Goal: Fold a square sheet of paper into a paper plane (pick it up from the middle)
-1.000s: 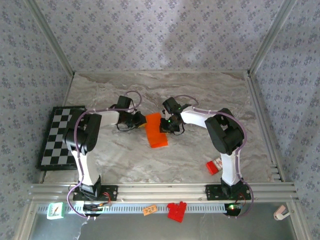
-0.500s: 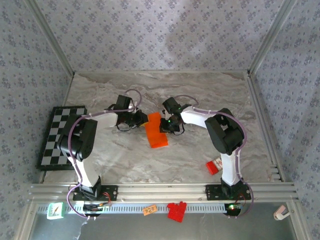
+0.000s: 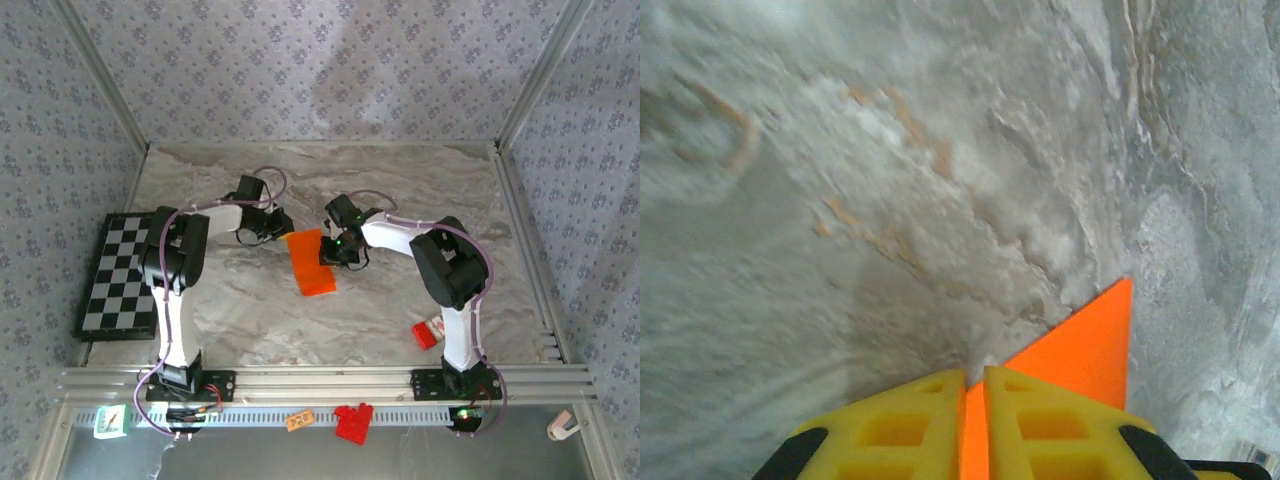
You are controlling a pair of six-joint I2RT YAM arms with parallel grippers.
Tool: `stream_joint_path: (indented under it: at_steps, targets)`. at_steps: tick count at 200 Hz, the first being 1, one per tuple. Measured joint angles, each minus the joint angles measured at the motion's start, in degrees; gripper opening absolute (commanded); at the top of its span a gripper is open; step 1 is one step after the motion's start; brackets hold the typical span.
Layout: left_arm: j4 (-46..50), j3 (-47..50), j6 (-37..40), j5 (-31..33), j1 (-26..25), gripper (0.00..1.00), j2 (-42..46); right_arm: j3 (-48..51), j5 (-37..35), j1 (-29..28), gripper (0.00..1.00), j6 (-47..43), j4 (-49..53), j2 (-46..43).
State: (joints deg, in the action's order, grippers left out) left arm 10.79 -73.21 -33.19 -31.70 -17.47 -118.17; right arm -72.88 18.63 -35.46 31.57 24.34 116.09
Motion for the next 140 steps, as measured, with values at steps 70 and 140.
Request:
stream_joint_path:
  at_steps: [70, 140]
  targets:
    - [2.73, -1.97, 3.17, 2.23, 1.64, 0.15, 0.63, 0.57, 0.02, 0.0, 0.14, 0.26, -0.79, -0.22]
    - [-3.56, 7.34, -2.99, 1.16, -4.39, 0.14, 9.6, 1.36, 0.44, 0.04, 0.14, 2.05, -1.99, -0.44]
